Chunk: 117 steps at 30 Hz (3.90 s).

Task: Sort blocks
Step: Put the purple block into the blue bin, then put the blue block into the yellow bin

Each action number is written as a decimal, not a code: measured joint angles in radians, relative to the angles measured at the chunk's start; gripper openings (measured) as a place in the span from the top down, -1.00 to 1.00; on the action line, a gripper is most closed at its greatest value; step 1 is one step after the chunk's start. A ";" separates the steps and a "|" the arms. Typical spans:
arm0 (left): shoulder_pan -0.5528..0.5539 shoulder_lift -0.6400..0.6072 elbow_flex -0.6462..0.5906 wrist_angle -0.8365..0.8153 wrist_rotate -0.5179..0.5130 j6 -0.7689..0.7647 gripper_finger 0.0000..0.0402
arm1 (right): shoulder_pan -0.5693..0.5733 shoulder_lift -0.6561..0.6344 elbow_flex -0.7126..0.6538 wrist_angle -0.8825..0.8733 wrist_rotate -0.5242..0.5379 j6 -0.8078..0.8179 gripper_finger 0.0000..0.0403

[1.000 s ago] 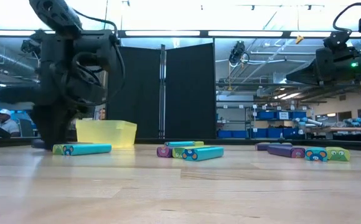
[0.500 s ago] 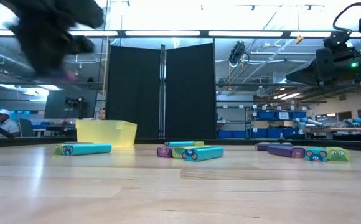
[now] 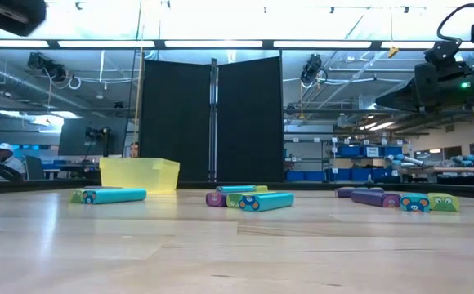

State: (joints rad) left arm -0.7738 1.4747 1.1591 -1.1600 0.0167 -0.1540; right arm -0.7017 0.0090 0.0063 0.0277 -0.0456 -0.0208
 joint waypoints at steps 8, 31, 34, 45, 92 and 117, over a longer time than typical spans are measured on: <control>-0.080 0.158 0.000 0.002 0.013 0.189 0.49 | 0.000 0.000 0.000 0.000 0.000 0.000 0.81; -0.077 0.234 -0.098 0.244 -0.069 0.597 0.49 | 0.000 0.000 0.000 0.000 0.000 0.000 0.81; -0.077 0.234 -0.119 0.252 -0.068 0.599 0.49 | 0.000 0.000 0.000 0.000 0.000 0.000 0.81; -0.077 0.234 -0.143 0.260 -0.067 0.592 0.19 | 0.000 0.000 0.000 0.000 0.000 0.000 0.81; 0.022 -0.104 -0.027 0.153 -0.395 -0.097 0.97 | 0.000 0.000 0.000 0.000 0.000 0.000 0.81; 0.580 -0.173 -0.719 1.744 -0.155 0.097 0.96 | 0.000 0.000 0.000 0.000 0.000 0.000 0.81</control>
State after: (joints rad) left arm -0.1940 1.3018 0.4403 0.5836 -0.1380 -0.0570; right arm -0.7017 0.0090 0.0063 0.0280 -0.0456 -0.0208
